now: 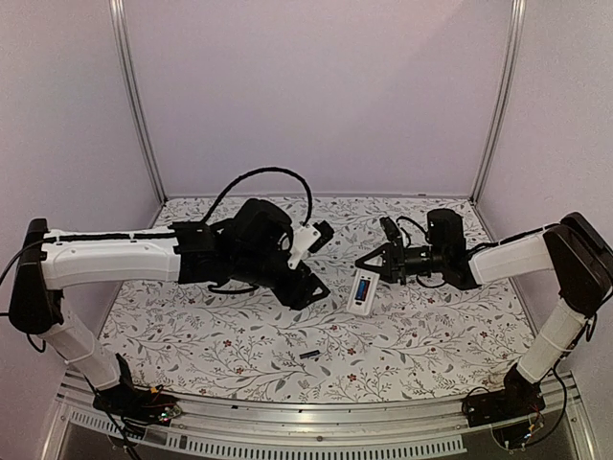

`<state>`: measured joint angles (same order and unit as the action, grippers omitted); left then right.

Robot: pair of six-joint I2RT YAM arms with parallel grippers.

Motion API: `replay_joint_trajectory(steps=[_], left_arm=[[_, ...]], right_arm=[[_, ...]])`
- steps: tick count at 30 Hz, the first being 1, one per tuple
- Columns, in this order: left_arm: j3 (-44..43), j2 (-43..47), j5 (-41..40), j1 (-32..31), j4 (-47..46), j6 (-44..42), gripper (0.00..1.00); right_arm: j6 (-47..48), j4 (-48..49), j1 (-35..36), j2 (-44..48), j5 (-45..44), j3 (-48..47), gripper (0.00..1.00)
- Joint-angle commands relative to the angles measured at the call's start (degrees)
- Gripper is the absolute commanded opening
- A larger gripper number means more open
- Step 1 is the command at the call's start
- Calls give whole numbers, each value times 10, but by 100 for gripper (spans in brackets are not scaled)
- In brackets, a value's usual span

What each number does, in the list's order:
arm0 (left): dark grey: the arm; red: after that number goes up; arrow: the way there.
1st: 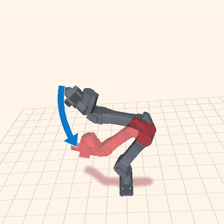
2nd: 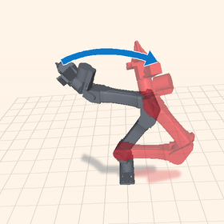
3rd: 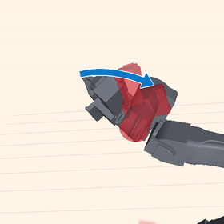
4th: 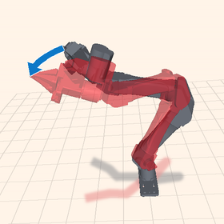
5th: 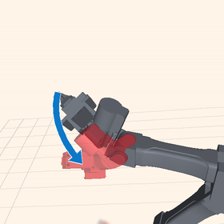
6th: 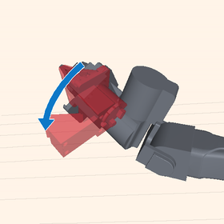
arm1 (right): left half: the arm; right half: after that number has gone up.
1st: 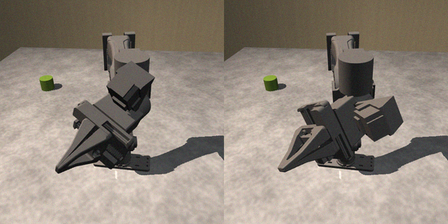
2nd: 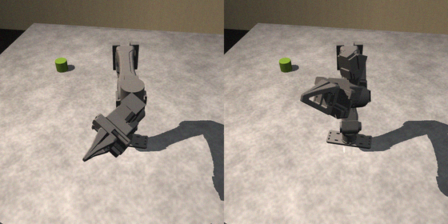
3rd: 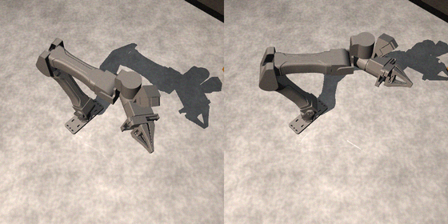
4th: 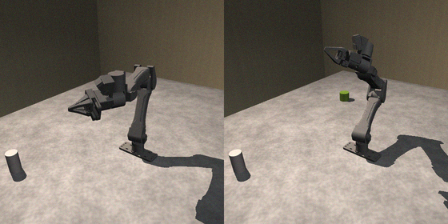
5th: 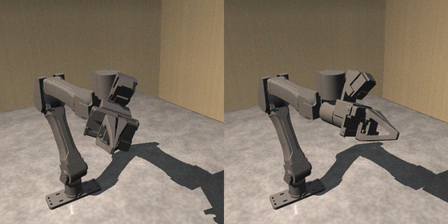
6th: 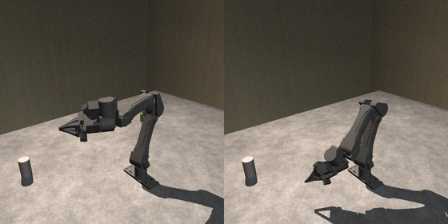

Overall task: Load the batteries into the remote control
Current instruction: Press the battery in the battery compartment, then pick up the battery from the center of the board.

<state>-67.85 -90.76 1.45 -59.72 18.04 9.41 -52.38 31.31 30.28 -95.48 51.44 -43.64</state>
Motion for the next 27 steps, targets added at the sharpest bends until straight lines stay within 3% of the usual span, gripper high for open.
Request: replay_joint_trajectory(steps=[1,11,27], left_arm=[[12,19,2,3,97,-41,68],[22,-50,-12,-47,172,-60,50],[-73,-185,-63,-81,216,-90,40]], right_arm=[[26,-13,-22,-4,-4,23,0],[88,-72,-34,32,-11,42,0],[125,-83,-45,95,11,78,0]])
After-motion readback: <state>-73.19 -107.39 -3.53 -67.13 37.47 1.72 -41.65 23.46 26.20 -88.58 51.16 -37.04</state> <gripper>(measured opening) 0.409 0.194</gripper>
